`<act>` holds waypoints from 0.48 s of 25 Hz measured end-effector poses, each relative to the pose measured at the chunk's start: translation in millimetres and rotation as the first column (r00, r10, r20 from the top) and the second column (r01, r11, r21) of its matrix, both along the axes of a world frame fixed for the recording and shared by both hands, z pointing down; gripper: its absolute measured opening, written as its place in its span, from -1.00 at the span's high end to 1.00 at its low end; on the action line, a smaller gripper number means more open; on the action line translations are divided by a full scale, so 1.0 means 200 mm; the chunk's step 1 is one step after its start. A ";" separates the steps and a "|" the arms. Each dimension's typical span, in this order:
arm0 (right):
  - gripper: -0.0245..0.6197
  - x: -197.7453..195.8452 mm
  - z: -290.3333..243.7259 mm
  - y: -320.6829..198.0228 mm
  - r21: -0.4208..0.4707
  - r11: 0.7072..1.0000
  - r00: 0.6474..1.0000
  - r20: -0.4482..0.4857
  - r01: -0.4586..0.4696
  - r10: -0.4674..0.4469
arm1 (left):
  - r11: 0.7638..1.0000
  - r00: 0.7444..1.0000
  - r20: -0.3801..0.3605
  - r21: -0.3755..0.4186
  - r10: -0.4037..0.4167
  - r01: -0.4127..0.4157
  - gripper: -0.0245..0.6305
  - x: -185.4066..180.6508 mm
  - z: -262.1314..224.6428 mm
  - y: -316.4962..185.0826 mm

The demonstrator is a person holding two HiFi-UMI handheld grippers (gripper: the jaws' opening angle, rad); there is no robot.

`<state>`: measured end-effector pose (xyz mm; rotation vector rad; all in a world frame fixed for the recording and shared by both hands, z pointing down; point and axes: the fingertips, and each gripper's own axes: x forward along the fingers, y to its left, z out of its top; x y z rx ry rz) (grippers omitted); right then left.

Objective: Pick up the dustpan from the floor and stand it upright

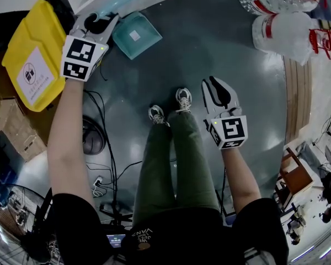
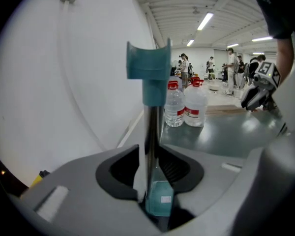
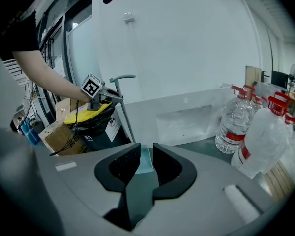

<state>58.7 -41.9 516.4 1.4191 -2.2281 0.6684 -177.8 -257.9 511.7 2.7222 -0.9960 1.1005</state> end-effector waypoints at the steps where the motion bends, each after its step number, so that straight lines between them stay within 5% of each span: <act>1: 0.67 0.00 -0.01 0.00 0.003 1.000 1.000 0.001 0.000 0.000 | 1.000 1.000 0.006 -0.002 -0.005 0.005 0.49 0.00 0.00 0.00; 12: 0.67 -0.05 -0.10 0.00 0.039 0.999 1.000 0.009 -0.004 0.004 | 0.993 0.993 0.014 -0.025 -0.115 0.115 0.40 -0.07 0.00 0.06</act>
